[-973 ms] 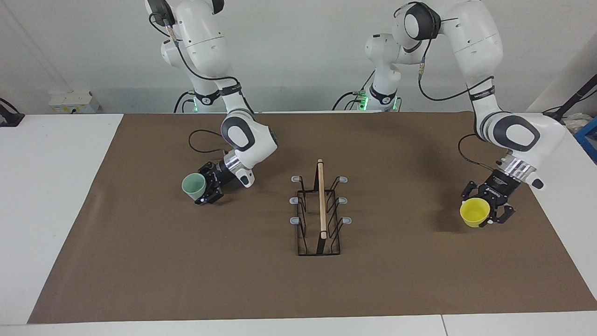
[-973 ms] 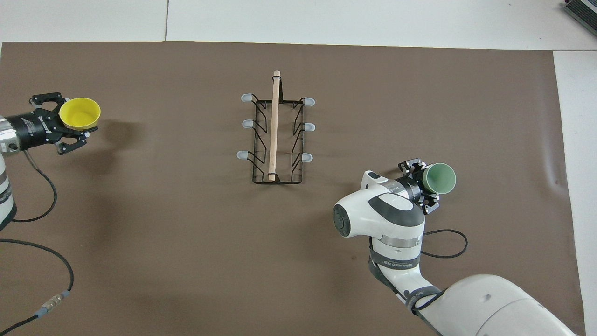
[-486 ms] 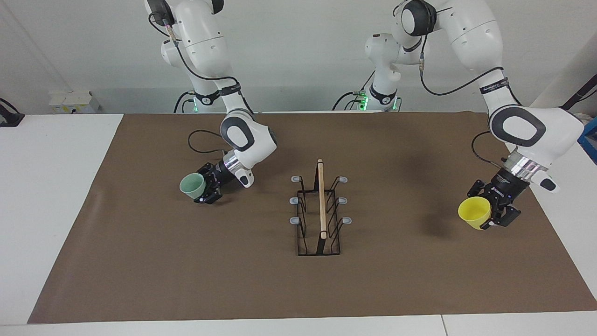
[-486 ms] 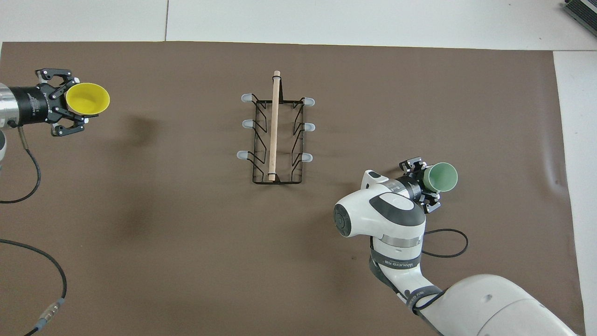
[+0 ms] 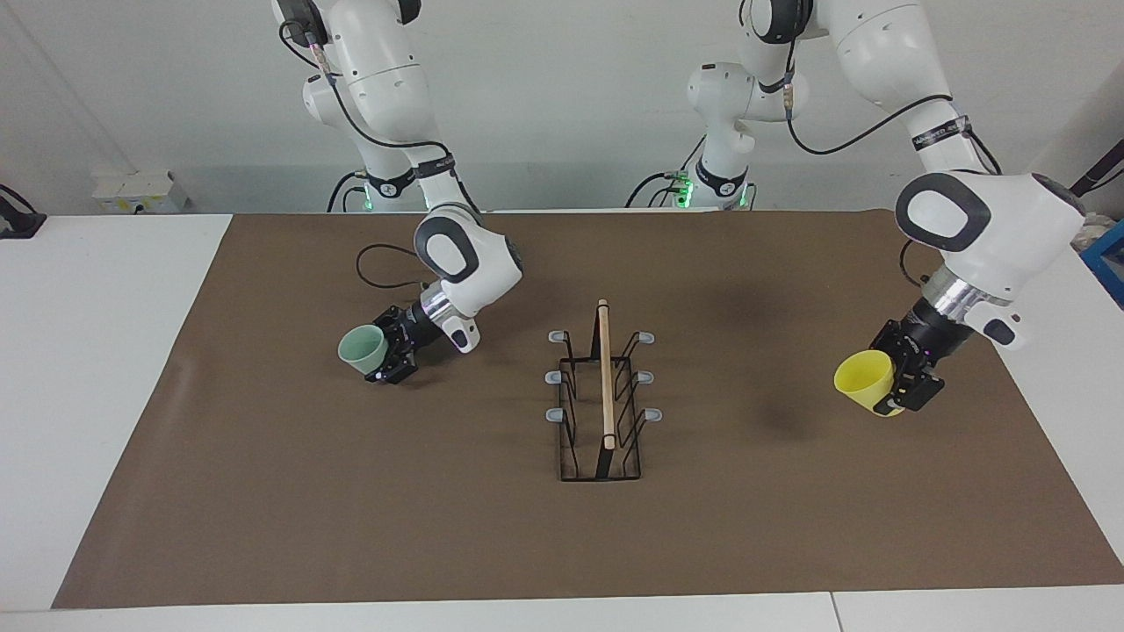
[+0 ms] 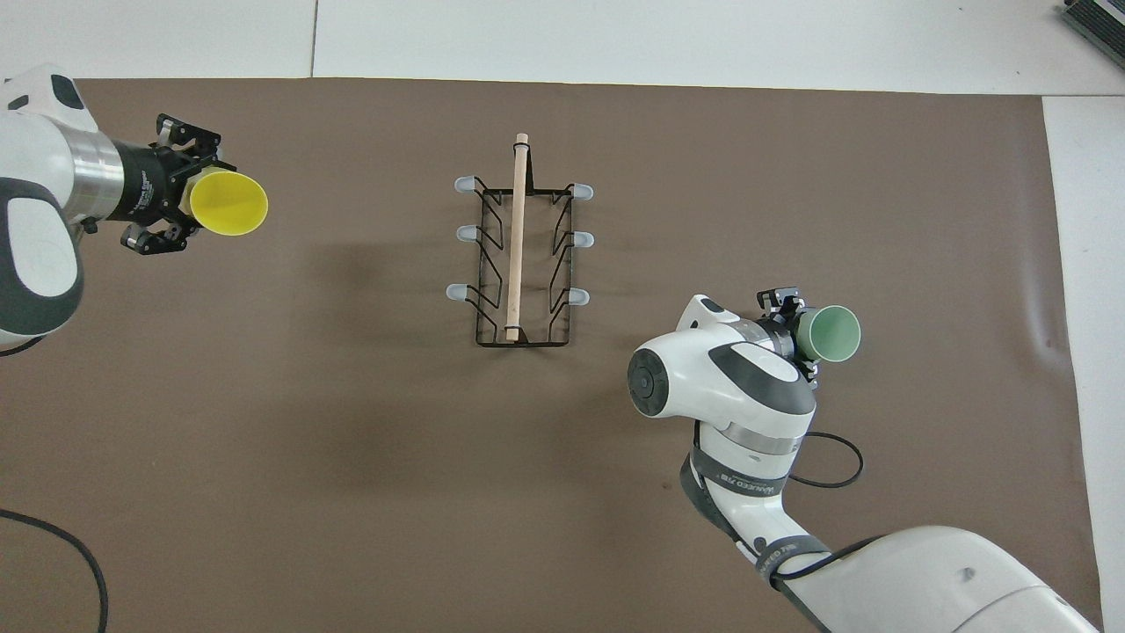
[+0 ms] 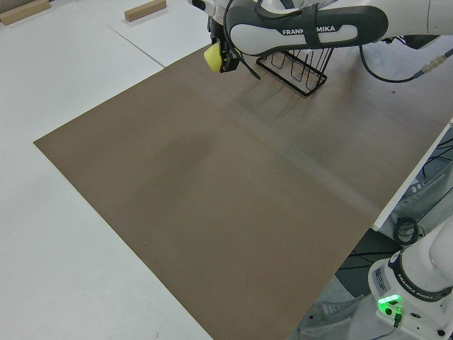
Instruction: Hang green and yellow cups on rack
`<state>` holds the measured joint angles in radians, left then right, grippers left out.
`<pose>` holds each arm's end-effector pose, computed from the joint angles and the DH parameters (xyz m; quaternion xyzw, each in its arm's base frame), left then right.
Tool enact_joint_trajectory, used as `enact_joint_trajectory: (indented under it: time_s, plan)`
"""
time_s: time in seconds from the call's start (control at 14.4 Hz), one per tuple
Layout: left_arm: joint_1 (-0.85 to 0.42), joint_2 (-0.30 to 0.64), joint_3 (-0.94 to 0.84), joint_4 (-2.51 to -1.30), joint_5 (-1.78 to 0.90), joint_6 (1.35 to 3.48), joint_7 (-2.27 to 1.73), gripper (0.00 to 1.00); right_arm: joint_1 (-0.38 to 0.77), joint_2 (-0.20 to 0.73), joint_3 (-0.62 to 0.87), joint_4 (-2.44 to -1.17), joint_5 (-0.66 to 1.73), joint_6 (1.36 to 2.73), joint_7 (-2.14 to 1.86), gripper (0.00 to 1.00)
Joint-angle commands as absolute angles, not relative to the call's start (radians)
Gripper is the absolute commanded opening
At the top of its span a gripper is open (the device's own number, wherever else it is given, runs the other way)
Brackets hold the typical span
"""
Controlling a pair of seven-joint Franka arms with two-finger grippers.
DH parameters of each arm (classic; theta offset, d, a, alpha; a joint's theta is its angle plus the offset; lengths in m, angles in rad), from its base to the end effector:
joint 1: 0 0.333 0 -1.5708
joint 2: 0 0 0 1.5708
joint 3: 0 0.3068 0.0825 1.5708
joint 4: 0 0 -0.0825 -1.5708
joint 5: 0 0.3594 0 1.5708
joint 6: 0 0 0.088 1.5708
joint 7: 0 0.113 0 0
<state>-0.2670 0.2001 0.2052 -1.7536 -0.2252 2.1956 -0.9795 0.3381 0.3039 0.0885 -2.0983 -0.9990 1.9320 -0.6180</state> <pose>0.6160 -0.0553 0.4739 0.8639 0.4821 0.0674 0.1294 0.5051 0.1600 0.2725 0.6104 0.6625 -0.2370 0.3638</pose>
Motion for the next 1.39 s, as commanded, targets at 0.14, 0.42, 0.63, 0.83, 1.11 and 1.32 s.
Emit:
enact_joint_trajectory:
  time_s: [0.14,0.42,0.63,0.83,1.11,1.32]
  plan:
    - [-0.218,0.111,0.011,-1.845,0.073,2.21,-1.125,0.0,0.304,0.163,0.097,-2.083,-0.734,1.956,-0.758,0.0]
    - [-0.206,0.1,-0.096,-1.882,0.302,2.248,-1.294,0.0,0.305,0.08,0.098,-2.068,-0.498,1.954,-0.782,0.0]
    - [-0.204,0.071,-0.158,-1.963,0.49,2.364,-1.454,0.0,0.307,0.048,0.098,-2.049,-0.32,1.988,-0.779,0.0]
    - [-0.19,0.048,-0.228,-2.011,0.601,2.372,-1.518,0.0,0.296,0.019,0.098,-2.005,-0.192,2.0,-0.764,0.0]
    - [-0.187,0.018,-0.282,-2.091,0.877,2.483,-1.685,0.0,0.307,-0.023,0.098,-1.982,-0.034,2.022,-0.781,0.0]
    - [-0.187,-0.003,-0.319,-2.129,0.991,2.485,-1.804,0.0,0.327,-0.035,0.098,-1.988,0.104,2.097,-0.828,0.0]
